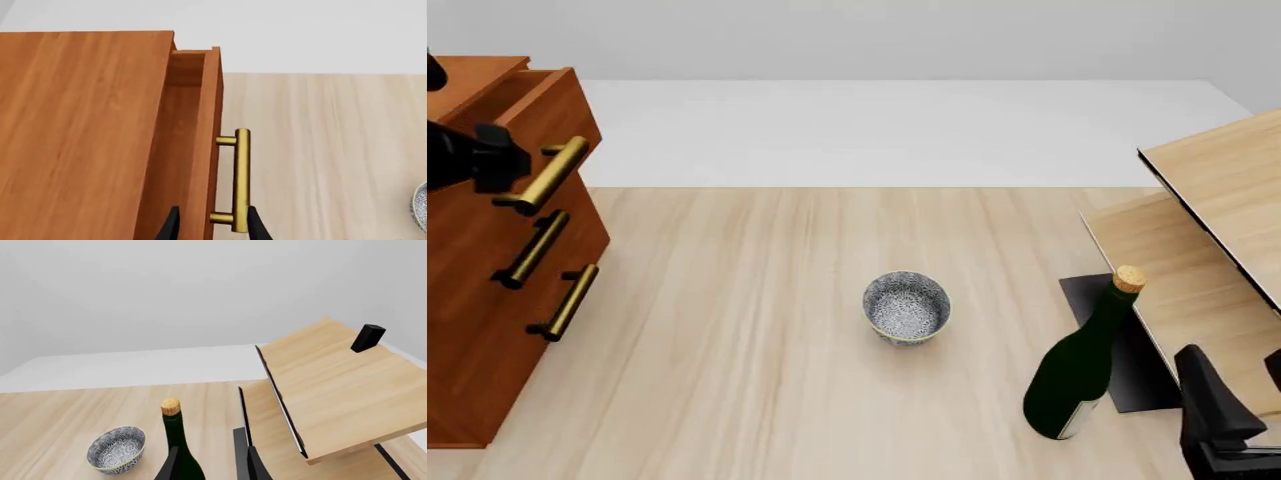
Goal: Close the bottom drawer of the cabinet and open the top drawer.
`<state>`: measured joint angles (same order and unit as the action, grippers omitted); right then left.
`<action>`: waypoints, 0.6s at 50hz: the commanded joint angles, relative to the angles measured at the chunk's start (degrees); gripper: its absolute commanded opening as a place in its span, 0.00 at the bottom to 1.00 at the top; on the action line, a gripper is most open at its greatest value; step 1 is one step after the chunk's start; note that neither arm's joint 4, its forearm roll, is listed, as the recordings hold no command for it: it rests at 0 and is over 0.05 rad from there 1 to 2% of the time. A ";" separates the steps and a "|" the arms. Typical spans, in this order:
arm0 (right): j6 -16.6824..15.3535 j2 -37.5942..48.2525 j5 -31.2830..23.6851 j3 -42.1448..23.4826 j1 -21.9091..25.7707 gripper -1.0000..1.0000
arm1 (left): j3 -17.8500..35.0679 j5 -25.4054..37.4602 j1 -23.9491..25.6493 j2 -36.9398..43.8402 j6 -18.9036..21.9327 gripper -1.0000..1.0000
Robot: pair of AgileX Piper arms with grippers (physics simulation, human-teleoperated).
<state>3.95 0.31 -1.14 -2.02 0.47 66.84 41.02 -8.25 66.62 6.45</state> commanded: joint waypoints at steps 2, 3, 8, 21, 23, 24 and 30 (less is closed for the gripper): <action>-0.05 -0.04 0.00 0.02 0.00 1.00 | -2.10 -1.57 0.85 0.27 -0.99 1.00; -0.04 -0.04 0.00 0.03 0.00 1.00 | -2.18 -1.60 0.90 0.25 -1.01 1.00; -0.12 -0.03 0.01 0.06 0.03 1.00 | -3.00 -2.23 1.33 0.39 -1.47 1.00; -0.17 0.00 0.02 0.02 0.00 1.00 | -4.22 -3.39 2.09 0.95 -1.85 1.00; -0.19 0.00 0.01 0.02 0.00 1.00 | -4.15 -3.35 2.53 1.02 -2.05 1.00; -0.21 0.00 0.01 0.01 0.00 1.00 | -4.02 -3.27 2.83 1.03 -2.09 1.00; -0.15 0.00 -0.04 -0.04 -0.02 1.00 | -3.48 -3.01 4.28 1.17 -2.49 1.00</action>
<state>3.79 0.31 -1.13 -2.01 0.47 63.52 38.11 -5.62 67.20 4.45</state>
